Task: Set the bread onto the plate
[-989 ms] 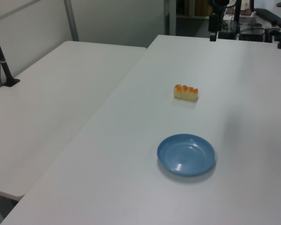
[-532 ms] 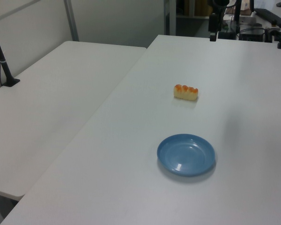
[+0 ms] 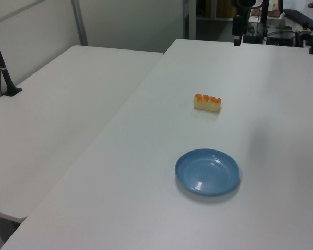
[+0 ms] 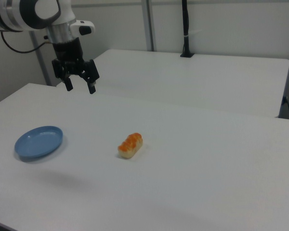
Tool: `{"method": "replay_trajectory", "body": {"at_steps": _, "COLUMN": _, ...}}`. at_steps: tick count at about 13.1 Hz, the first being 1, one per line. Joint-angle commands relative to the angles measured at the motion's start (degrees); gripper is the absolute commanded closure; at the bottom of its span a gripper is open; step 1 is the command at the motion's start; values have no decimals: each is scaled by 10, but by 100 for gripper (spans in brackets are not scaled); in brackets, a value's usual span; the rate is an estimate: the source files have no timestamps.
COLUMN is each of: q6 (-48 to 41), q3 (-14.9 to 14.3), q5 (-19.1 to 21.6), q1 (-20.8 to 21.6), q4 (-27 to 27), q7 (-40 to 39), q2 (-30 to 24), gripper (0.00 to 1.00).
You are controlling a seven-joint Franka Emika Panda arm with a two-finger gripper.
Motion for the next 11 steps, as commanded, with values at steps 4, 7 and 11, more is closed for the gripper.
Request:
{"method": "replay_trajectory", "body": {"at_steps": 4, "q6": 19, "q3": -6, "q5": 12, "q1": 2, "q4": 14, "q7": -8, "q2": 22, "gripper": 0}}
{"method": "replay_trajectory", "body": {"at_steps": 7, "q6": 21, "q3": -10, "q5": 5, "q1": -3, "q4": 78, "q7": -21, "q2": 94, "gripper": 0}}
{"method": "replay_trajectory", "body": {"at_steps": 11, "q6": 78, "q3": -17, "q5": 2, "q1": -12, "q4": 88, "q7": -21, "q2": 136, "gripper": 0}}
